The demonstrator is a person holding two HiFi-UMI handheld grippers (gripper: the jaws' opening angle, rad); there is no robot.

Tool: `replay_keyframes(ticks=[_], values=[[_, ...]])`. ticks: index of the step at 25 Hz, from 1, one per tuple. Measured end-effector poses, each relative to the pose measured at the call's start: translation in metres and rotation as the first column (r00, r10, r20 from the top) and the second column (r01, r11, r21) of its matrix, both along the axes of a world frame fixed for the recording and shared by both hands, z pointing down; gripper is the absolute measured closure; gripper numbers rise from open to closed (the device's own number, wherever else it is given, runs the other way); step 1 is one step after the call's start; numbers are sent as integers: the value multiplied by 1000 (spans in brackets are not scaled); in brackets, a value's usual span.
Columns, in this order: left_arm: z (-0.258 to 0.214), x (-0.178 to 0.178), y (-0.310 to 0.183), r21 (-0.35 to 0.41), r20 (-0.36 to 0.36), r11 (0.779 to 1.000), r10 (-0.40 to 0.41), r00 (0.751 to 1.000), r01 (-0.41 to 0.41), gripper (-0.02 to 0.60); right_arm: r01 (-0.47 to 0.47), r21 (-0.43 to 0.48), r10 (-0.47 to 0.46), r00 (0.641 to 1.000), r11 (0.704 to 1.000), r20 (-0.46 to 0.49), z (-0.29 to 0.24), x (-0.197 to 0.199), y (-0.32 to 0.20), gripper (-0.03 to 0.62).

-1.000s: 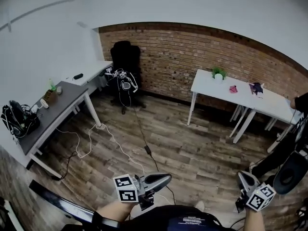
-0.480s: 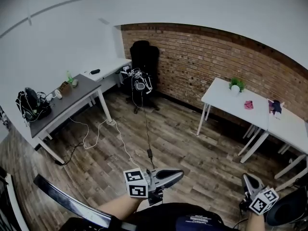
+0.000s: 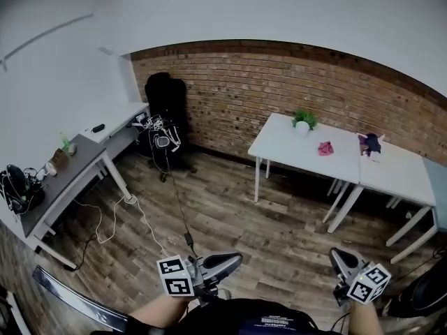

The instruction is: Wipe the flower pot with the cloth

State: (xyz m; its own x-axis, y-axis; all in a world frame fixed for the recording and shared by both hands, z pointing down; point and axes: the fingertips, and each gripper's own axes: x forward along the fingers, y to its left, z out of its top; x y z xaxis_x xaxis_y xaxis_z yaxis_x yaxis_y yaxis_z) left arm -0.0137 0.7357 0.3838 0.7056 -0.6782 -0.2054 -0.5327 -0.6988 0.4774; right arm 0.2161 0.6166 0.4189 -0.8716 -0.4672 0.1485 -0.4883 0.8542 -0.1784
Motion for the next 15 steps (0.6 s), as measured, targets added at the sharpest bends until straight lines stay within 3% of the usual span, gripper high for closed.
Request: replay_keyframes(ticks=[8, 15], values=[[13, -25, -134, 35, -31, 983, 182, 983, -180, 580, -163, 28, 164, 986, 986, -20, 1, -11, -90, 594], [3, -123, -250, 66, 4, 964, 258, 966, -258, 580, -269, 42, 269, 963, 962, -5, -12, -87, -180, 594]])
